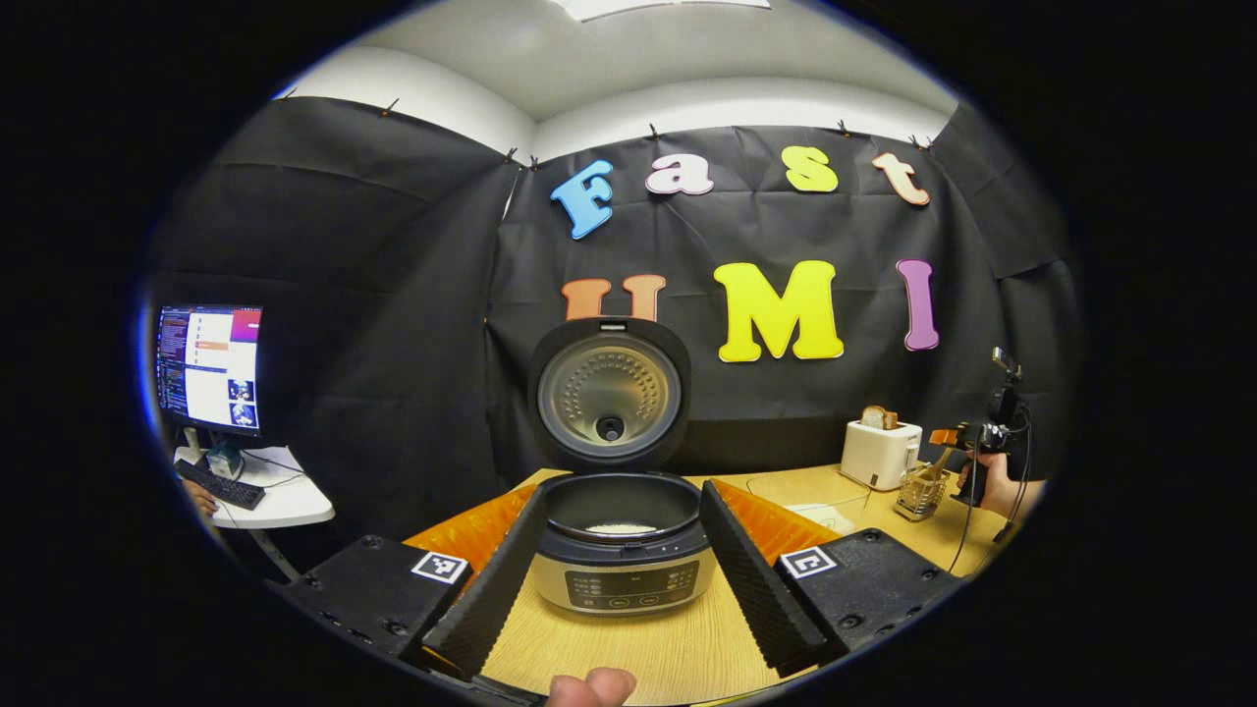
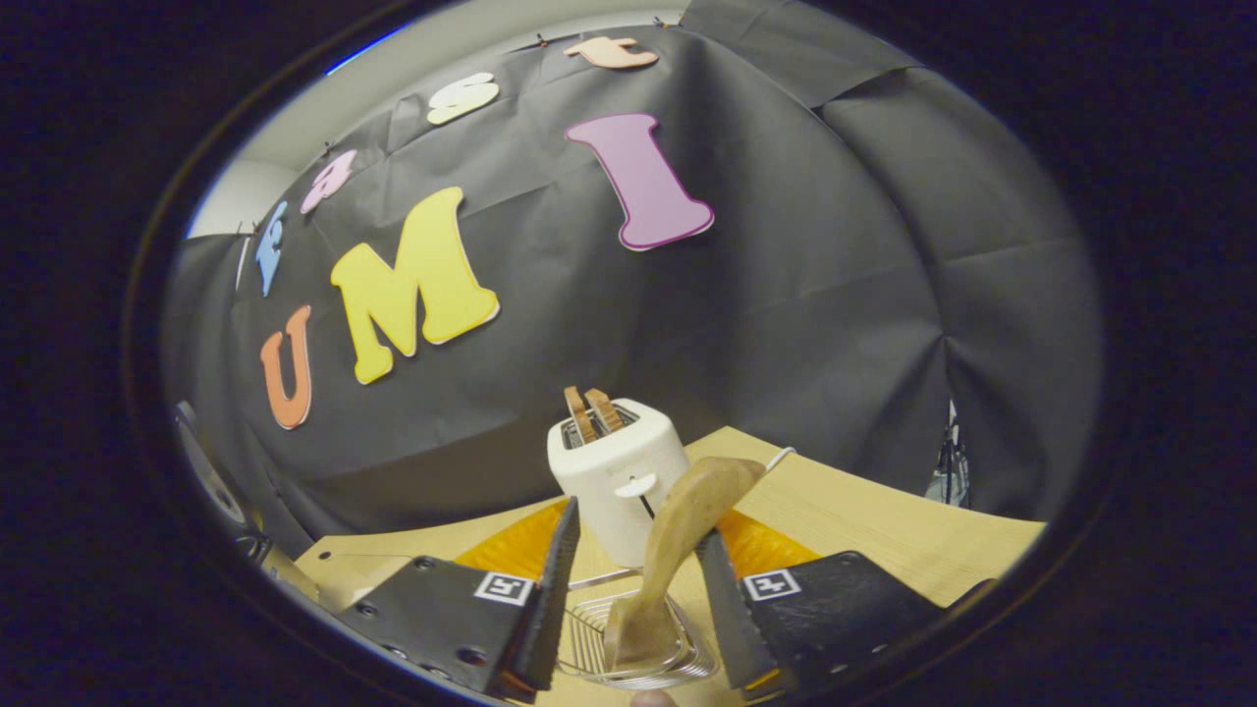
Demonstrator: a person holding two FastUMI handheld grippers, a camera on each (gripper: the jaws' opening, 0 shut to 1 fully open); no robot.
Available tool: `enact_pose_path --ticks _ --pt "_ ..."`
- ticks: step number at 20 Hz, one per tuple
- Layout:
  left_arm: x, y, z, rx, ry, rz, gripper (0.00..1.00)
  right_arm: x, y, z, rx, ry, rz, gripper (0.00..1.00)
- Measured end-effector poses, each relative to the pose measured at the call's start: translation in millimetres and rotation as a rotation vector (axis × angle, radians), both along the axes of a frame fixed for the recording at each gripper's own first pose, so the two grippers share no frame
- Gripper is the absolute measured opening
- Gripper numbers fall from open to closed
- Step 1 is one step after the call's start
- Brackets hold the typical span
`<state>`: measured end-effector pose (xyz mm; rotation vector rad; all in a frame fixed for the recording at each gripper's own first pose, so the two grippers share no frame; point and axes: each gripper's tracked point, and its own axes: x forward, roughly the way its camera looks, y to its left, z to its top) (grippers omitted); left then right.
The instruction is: Close the left gripper, press the button to open the rice cooker; take a wooden spoon from the chopstick holder with the right hand, scoop a spoonful of rice and pour it into the rice cooker, then put the wooden spoon back into the chopstick holder.
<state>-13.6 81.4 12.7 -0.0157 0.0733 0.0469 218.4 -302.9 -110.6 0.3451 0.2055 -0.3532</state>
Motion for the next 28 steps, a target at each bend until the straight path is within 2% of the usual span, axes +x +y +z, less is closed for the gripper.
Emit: enact_pose_path --ticks 1,2,5,6,7,8,9,10,12,13,15,16,21,22,23,24,28 --pt "0 -2 1 0.000 -0.004 -0.002 0.99 -4 -4 3 -0.007 -0.005 -0.006 0.63" --pt "-1 -3 3 0.001 -0.007 -0.001 0.99 -7 -11 3 -0.019 -0.006 -0.022 0.77" --pt "-3 -12 7 0.002 -0.020 -0.014 0.99 -19 -22 15 -0.019 -0.020 -0.038 0.95" --pt "-3 -16 9 0.002 -0.026 -0.017 0.99 -24 -27 20 -0.022 -0.030 -0.045 0.91" --pt "-3 -19 10 0.002 -0.029 -0.018 0.95 -32 -32 25 -0.026 -0.041 -0.049 0.91" --pt "-4 -24 10 0.002 -0.029 -0.017 0.99 -42 -37 32 -0.032 -0.061 -0.055 0.96" --pt "-4 -30 11 0.003 -0.033 -0.023 0.99 -50 -41 38 -0.034 -0.079 -0.062 0.91" --pt "-5 -37 13 0.007 -0.037 -0.031 0.99 -58 -41 43 -0.037 -0.094 -0.061 0.96" --pt "-7 -43 17 0.017 -0.053 -0.022 0.99 -76 -44 58 -0.057 -0.117 -0.055 0.95" --pt "-8 -45 17 0.014 -0.053 -0.011 0.99 -86 -45 67 -0.086 -0.130 -0.056 0.91" --pt "-6 -53 17 0.001 -0.035 -0.011 0.99 -104 -38 88 -0.164 -0.153 -0.051 1.00" --pt "-3 -57 20 -0.001 -0.024 -0.016 0.99 -112 -27 101 -0.197 -0.174 -0.027 0.95" --pt "30 -52 64 0.032 -0.007 0.008 0.99 -141 54 127 -0.290 -0.224 0.156 0.95" --pt "39 -53 75 0.039 -0.003 0.008 0.99 -147 67 129 -0.292 -0.232 0.193 0.91" --pt "49 -53 84 0.054 0.004 0.008 0.95 -154 79 129 -0.293 -0.231 0.226 0.95" --pt "58 -51 95 0.069 0.010 0.013 0.99 -159 85 127 -0.298 -0.228 0.249 0.95" --pt "97 -48 136 0.089 0.009 0.020 0.99 -181 114 128 -0.303 -0.233 0.327 0.95"
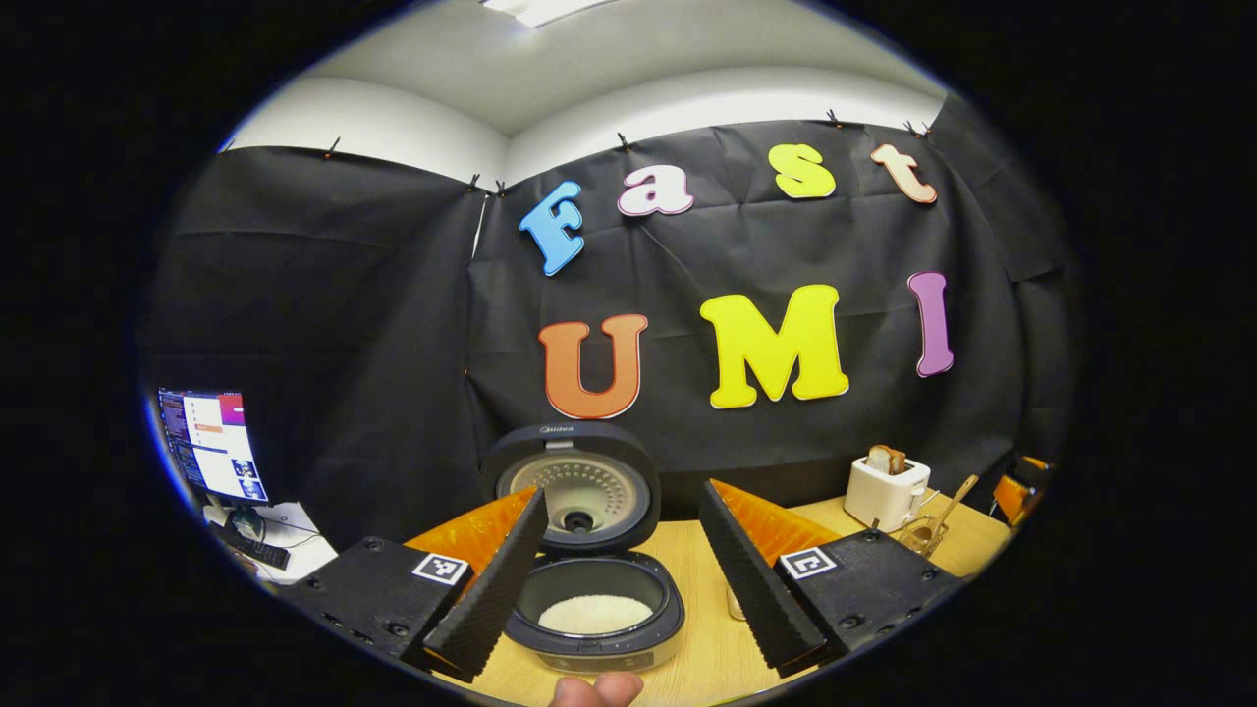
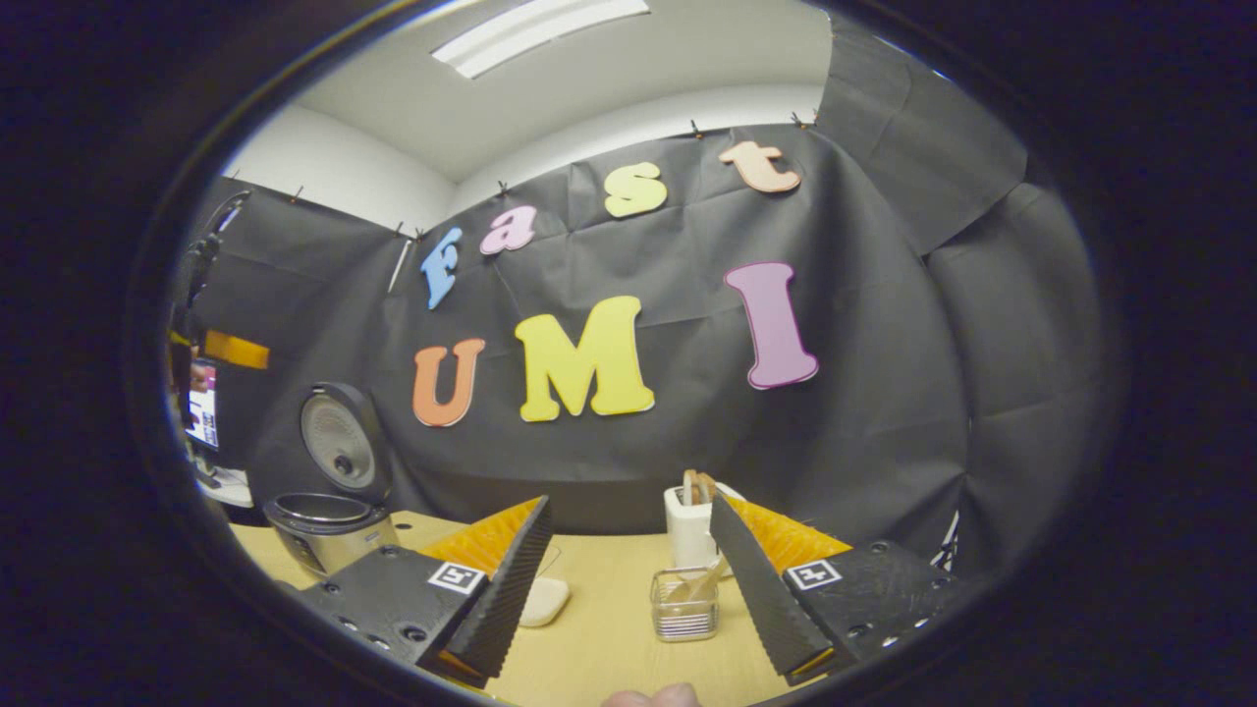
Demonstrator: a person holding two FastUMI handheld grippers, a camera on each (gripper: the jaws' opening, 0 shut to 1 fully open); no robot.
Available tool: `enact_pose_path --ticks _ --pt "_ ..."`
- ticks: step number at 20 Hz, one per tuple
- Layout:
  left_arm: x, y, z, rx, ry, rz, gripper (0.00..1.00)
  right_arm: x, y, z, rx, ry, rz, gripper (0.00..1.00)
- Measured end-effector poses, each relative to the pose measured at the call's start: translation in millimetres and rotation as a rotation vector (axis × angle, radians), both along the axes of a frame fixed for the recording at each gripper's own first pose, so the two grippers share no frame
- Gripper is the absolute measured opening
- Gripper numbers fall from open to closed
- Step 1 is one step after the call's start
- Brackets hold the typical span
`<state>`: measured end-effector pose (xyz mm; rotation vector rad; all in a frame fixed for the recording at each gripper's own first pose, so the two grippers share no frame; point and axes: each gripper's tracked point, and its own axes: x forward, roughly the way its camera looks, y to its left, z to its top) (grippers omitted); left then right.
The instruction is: Close the left gripper, press the button to open the rice cooker; take a wooden spoon from the chopstick holder with the right hand, scoop a spoonful of rice and pour it into the rice cooker, then put the wooden spoon back into the chopstick holder.
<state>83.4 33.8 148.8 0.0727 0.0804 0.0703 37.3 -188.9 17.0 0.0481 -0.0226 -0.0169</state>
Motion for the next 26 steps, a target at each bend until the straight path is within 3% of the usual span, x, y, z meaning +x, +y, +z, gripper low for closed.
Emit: enact_pose_path --ticks 2,3,5,7,9,11,13,14,18,21,22,25,26 --pt "19 9 19 0.008 0.008 0.019 0.99 -9 10 3 -0.039 -0.019 0.012 0.95" --pt "29 13 28 0.011 0.006 0.025 0.99 -14 13 5 -0.063 -0.032 0.009 0.91" --pt "51 22 44 0.000 0.005 0.044 0.99 -23 26 3 -0.088 -0.041 0.027 0.95" --pt "75 33 54 -0.014 0.011 0.054 0.95 -30 41 -3 -0.076 -0.029 0.063 0.95" --pt "100 39 56 -0.060 0.045 0.052 0.98 -36 46 -10 -0.052 -0.014 0.080 0.95" --pt "126 59 61 -0.046 0.064 0.095 0.99 -40 48 -22 -0.052 0.011 0.083 0.95" --pt "150 74 55 -0.047 0.108 0.122 0.99 -43 48 -28 -0.023 0.025 0.079 0.91" --pt "161 81 50 -0.046 0.136 0.139 0.99 -44 47 -29 0.004 0.022 0.071 0.95" --pt "196 90 28 -0.063 0.217 0.148 0.99 -46 44 -54 0.089 0.073 0.049 0.95" --pt "214 103 2 -0.034 0.305 0.172 0.99 -45 38 -69 0.116 0.120 0.034 0.95" --pt "218 106 -7 -0.034 0.337 0.173 0.99 -45 37 -71 0.132 0.125 0.028 0.91" --pt "226 108 -22 -0.062 0.405 0.169 0.99 -46 33 -74 0.126 0.130 0.013 0.95" --pt "228 110 -24 -0.065 0.410 0.171 0.99 -46 34 -72 0.122 0.128 0.010 0.91"
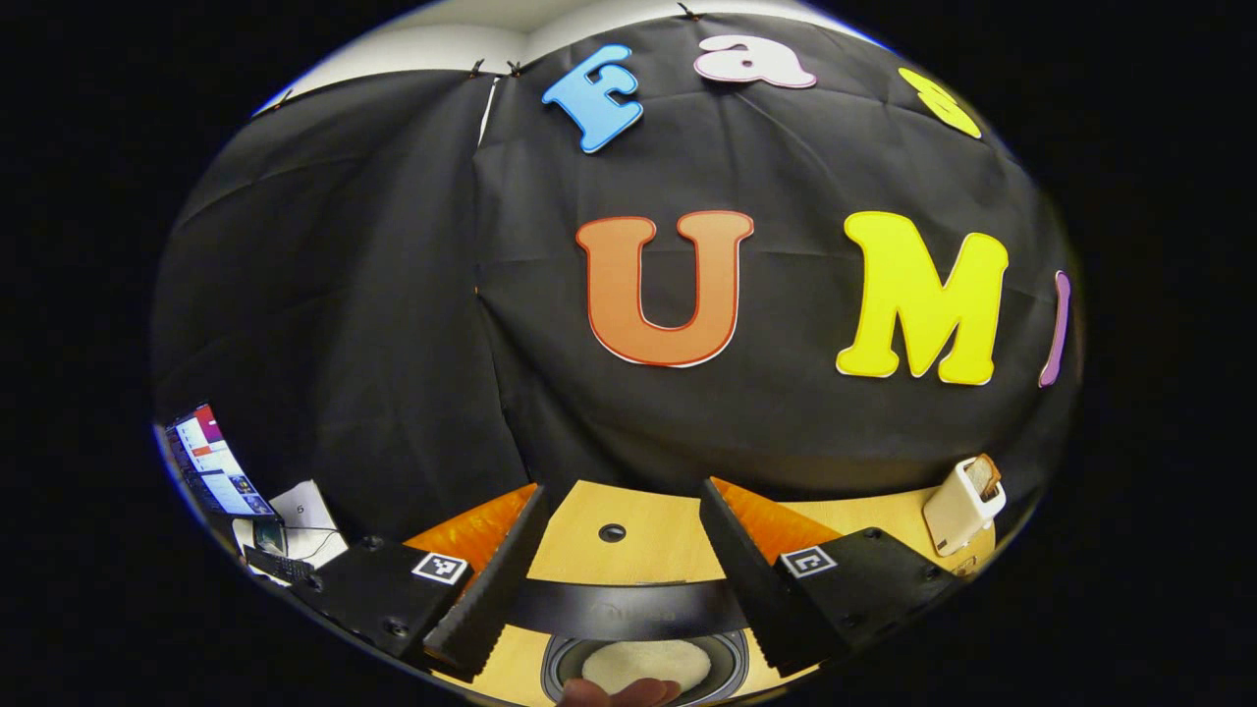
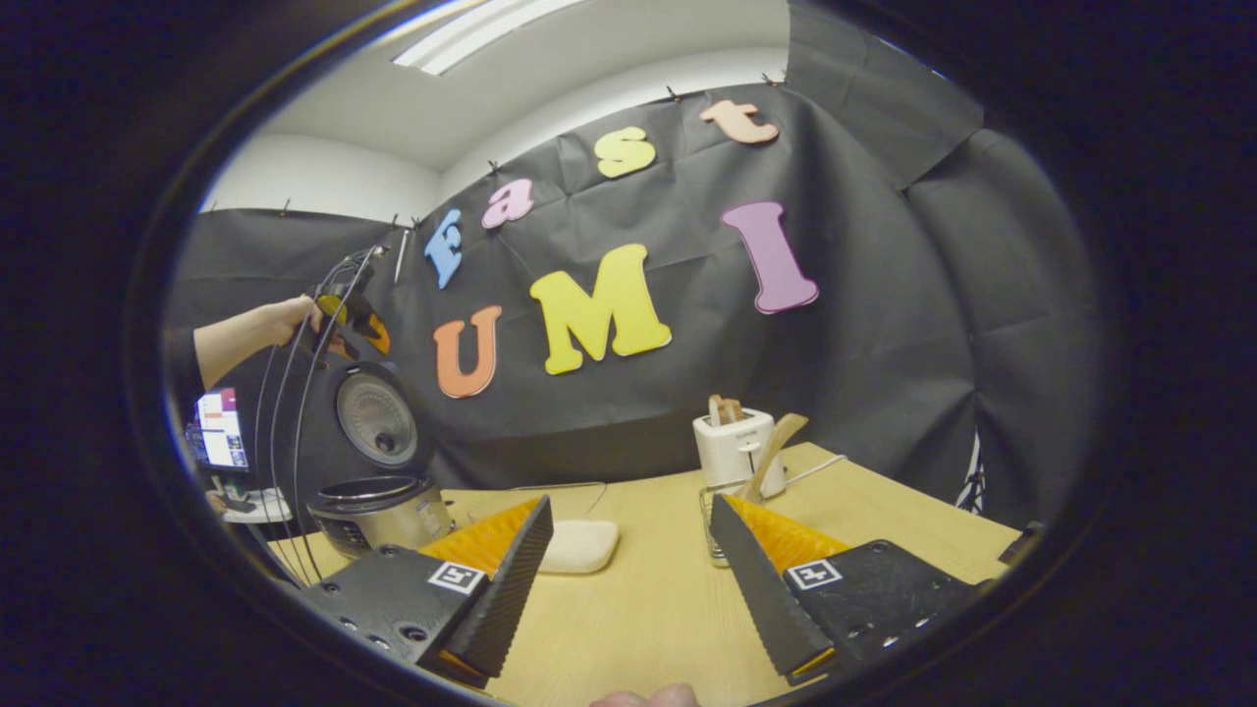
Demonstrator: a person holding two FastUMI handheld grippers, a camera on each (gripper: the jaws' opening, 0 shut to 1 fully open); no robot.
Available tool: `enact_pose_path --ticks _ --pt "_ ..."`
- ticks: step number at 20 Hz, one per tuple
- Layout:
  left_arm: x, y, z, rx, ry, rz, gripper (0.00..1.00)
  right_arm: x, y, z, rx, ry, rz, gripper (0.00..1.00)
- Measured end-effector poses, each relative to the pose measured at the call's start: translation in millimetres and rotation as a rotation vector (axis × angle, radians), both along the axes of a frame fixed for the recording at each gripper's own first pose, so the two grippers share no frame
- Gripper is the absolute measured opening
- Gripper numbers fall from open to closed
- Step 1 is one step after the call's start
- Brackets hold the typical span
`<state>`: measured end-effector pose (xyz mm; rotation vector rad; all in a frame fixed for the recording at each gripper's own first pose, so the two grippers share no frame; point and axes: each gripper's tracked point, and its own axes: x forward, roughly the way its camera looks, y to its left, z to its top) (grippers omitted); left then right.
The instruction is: Close the left gripper, press the button to open the rice cooker; take a wooden spoon from the chopstick holder with the right hand, scoop a spoonful of rice and pour it into the rice cooker, then put the wooden spoon back into the chopstick holder.
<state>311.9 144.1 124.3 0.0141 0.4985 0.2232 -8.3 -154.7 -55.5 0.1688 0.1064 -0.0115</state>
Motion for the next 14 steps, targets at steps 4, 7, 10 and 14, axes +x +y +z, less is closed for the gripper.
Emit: enact_pose_path --ticks 4,7,10,14 --pt "-5 1 -16 0.002 0.057 0.006 0.99 -3 9 -1 -0.004 0.000 0.007 0.91" --pt "-14 -10 -23 -0.043 0.063 -0.023 0.99 -5 17 -4 -0.025 0.010 0.021 0.95" --pt "-25 -13 -26 -0.059 0.054 -0.036 0.99 -15 27 0 -0.027 0.016 0.040 1.00" --pt "-51 -21 -29 -0.066 0.042 -0.046 1.00 -25 35 9 -0.039 -0.008 0.048 0.95"
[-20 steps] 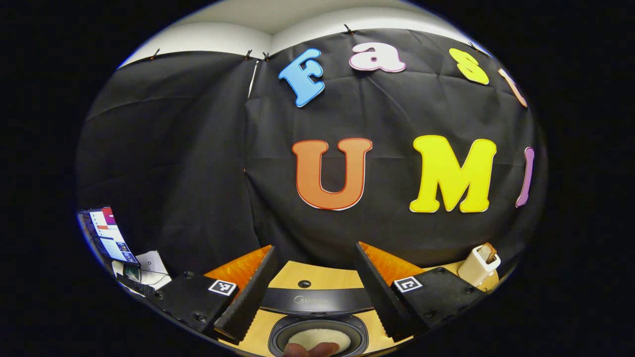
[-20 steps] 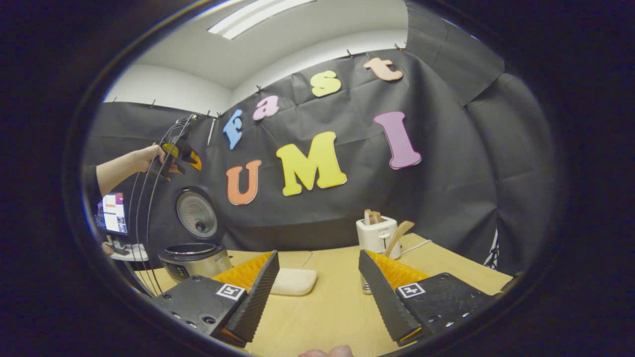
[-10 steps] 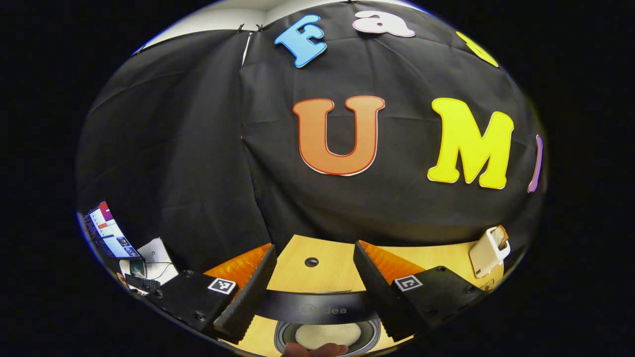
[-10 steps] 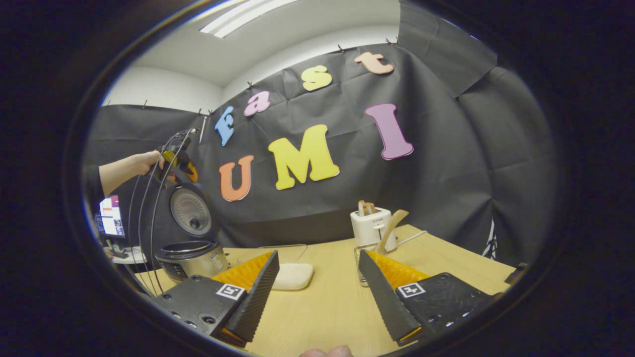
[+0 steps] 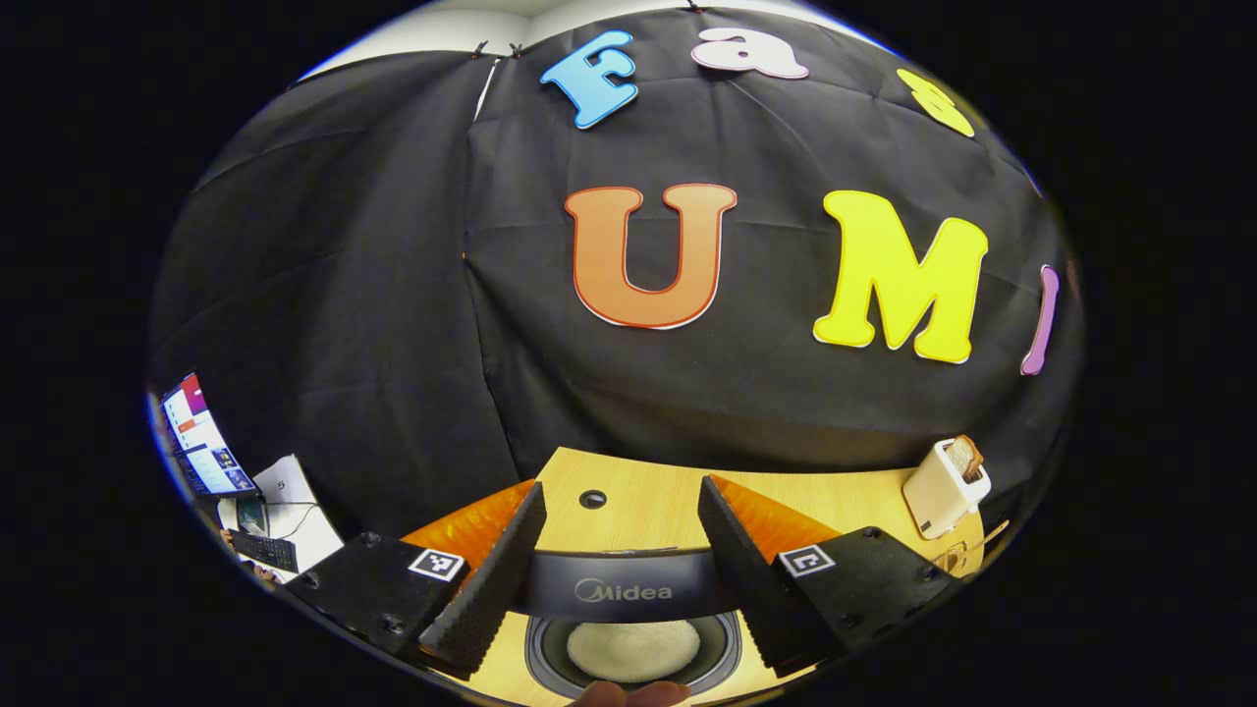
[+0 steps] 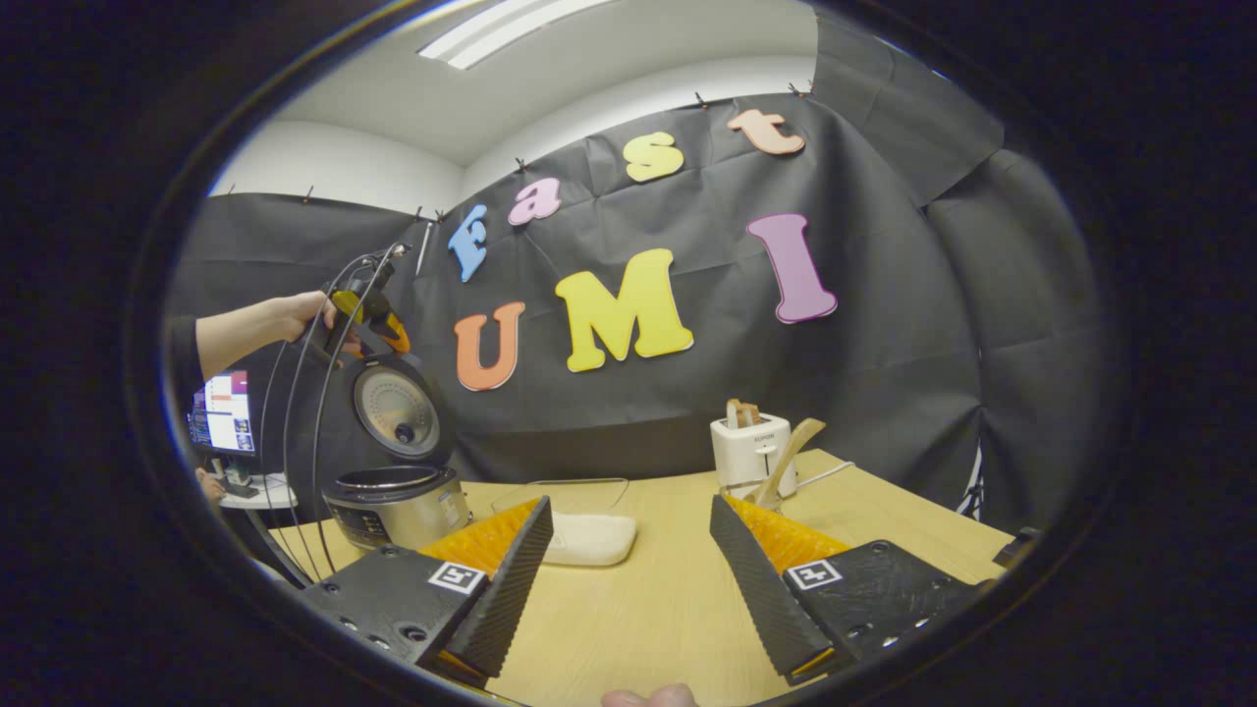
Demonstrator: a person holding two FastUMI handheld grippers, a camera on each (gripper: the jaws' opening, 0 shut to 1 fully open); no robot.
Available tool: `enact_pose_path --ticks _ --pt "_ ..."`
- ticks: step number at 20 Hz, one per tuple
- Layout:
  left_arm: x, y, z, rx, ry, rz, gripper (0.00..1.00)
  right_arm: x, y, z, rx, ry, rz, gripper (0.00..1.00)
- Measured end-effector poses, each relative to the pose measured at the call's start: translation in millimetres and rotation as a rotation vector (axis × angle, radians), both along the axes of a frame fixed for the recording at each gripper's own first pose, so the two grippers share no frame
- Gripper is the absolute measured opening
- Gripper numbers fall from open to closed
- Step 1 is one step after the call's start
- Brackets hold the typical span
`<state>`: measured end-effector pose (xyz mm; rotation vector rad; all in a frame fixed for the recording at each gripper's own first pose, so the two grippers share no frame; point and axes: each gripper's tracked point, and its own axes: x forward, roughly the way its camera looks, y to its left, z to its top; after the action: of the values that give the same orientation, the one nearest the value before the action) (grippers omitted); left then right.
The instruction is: Close the left gripper, press the button to open the rice cooker; take a wooden spoon from the chopstick holder with the right hand, scoop a spoonful of rice and pour it into the rice cooker, then put the wooden spoon back into the chopstick holder.
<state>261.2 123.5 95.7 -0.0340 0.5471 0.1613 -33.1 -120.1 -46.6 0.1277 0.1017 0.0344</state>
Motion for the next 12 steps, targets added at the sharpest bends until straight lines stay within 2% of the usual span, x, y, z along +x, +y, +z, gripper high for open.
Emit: enact_pose_path --ticks 6,12 --pt "-56 -14 -21 0.000 -0.029 -0.019 0.99 -14 20 7 0.007 -0.010 0.036 0.95" --pt "-112 -26 -68 -0.005 -0.044 -0.024 0.99 -26 38 8 -0.011 -0.015 0.073 0.95"
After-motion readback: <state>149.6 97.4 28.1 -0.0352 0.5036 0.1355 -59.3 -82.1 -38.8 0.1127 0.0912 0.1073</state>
